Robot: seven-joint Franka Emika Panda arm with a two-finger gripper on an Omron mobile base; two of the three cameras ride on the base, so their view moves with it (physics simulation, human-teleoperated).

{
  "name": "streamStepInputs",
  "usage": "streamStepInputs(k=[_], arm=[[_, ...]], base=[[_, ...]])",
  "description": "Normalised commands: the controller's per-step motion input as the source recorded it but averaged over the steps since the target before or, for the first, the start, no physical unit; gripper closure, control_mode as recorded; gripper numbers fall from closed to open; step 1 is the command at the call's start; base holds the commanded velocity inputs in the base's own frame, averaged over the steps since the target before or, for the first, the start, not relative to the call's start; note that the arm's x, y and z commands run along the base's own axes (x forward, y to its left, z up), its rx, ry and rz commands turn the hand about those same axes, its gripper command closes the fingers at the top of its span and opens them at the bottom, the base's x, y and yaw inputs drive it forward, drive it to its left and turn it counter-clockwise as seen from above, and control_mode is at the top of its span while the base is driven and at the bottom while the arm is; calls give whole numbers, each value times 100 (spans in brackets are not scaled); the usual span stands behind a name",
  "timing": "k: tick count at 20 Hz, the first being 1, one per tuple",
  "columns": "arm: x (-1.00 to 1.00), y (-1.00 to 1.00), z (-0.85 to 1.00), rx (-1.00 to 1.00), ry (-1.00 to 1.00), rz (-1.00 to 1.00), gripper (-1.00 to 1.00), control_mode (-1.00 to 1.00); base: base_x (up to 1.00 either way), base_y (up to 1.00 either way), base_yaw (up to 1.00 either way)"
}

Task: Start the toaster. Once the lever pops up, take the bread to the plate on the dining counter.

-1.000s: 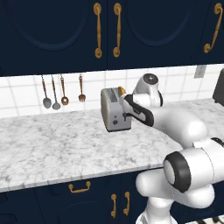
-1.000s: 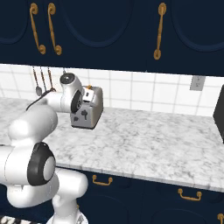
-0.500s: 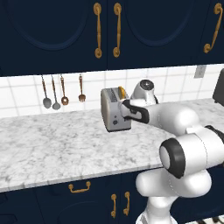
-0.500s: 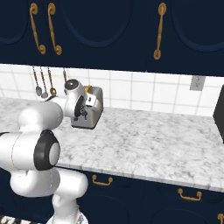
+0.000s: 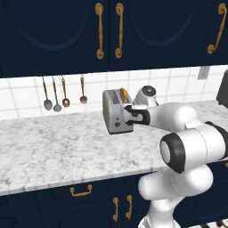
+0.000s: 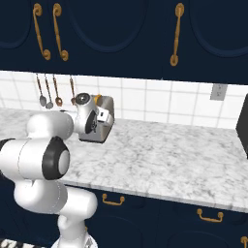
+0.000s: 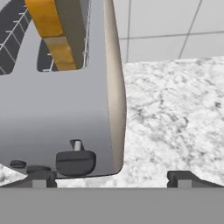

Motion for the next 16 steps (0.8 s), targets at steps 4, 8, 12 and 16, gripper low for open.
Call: streamStepInputs(k=[4,8,12,16], arm=[[2,-16,-11,1,0,0,-100,-100],[13,-2,0,1,2,0,-100,-100],[17,0,0,0,1,0,-100,-100],[3,0,-13,0,0,0,-100,-100]], base=[[0,0,0],[0,0,0],[0,0,0],[0,0,0]])
